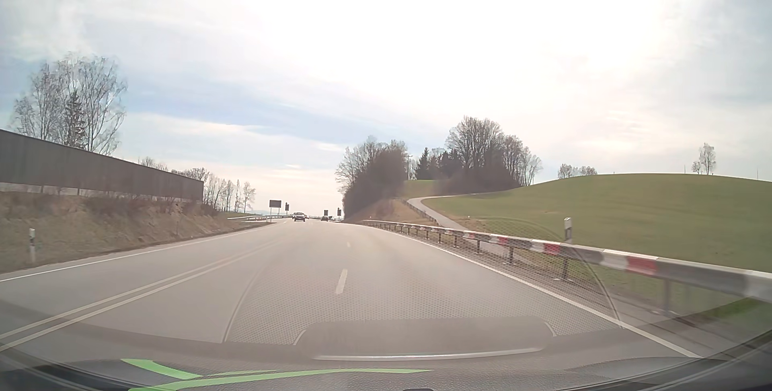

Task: Follow the waypoints while adhering to traffic rules and regulations

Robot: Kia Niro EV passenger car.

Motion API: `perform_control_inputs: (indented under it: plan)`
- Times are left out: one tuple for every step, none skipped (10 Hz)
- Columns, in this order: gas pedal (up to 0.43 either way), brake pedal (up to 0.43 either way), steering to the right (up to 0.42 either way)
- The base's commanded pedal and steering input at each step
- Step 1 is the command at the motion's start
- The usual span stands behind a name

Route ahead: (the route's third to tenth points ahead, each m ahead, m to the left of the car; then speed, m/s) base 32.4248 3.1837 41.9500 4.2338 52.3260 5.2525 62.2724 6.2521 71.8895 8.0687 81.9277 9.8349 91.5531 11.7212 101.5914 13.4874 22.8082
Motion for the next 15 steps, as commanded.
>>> perform_control_inputs:
  plan:
    - [0.189,0.000,-0.017]
    - [0.189,0.000,-0.016]
    - [0.189,0.000,-0.016]
    - [0.197,0.000,-0.015]
    - [0.197,0.000,-0.015]
    - [0.197,0.000,-0.014]
    - [0.197,0.000,-0.013]
    - [0.209,0.000,-0.012]
    - [0.209,0.000,-0.013]
    - [0.209,0.000,-0.013]
    - [0.220,0.000,-0.013]
    - [0.228,0.000,-0.013]
    - [0.228,0.000,-0.012]
    - [0.228,0.000,-0.013]
    - [0.228,0.000,-0.013]
